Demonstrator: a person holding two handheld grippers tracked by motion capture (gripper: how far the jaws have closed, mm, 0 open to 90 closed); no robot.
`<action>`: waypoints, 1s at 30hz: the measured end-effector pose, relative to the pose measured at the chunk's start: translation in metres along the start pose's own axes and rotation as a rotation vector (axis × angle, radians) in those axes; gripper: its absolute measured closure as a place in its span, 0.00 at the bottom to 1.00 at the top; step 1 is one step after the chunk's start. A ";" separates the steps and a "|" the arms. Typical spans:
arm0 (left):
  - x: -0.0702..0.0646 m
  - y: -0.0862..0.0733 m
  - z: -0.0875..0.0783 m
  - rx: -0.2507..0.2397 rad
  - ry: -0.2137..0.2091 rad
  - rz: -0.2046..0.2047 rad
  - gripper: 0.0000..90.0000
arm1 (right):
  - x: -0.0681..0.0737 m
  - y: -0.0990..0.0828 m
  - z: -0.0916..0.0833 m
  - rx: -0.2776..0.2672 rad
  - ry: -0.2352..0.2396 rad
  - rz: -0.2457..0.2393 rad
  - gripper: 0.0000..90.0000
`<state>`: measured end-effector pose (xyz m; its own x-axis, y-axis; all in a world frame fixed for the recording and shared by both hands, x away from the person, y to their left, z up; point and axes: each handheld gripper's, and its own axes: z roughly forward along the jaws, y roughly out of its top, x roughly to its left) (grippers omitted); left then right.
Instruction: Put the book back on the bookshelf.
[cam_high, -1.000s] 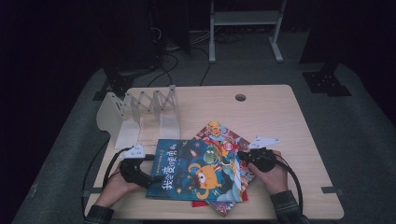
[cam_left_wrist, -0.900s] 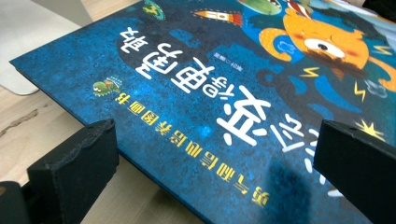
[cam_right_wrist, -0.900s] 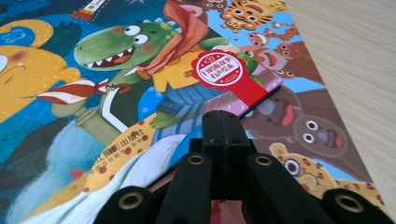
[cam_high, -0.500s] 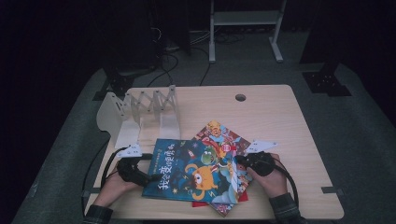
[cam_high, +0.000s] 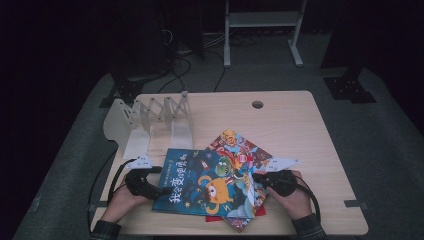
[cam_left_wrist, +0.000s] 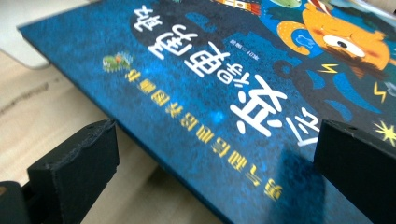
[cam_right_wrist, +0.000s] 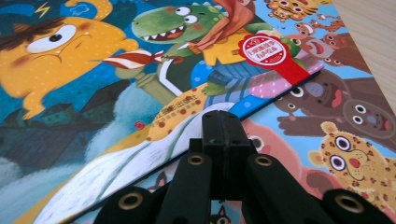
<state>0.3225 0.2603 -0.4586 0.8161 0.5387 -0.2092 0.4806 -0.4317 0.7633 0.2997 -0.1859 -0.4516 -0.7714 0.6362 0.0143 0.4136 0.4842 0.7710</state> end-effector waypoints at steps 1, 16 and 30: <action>0.000 -0.001 -0.001 -0.003 0.002 -0.007 0.00 | 0.000 0.000 0.000 -0.001 0.000 -0.001 1.00; 0.011 -0.014 -0.008 -0.027 -0.039 -0.090 0.00 | 0.008 0.003 0.005 -0.006 0.027 -0.040 1.00; 0.018 -0.019 -0.006 -0.015 -0.106 -0.161 0.00 | 0.016 0.008 0.010 -0.007 0.048 -0.061 1.00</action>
<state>0.3261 0.2830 -0.4732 0.7587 0.5203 -0.3920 0.6036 -0.3349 0.7236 0.2960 -0.1655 -0.4515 -0.8171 0.5764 -0.0026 0.3620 0.5166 0.7759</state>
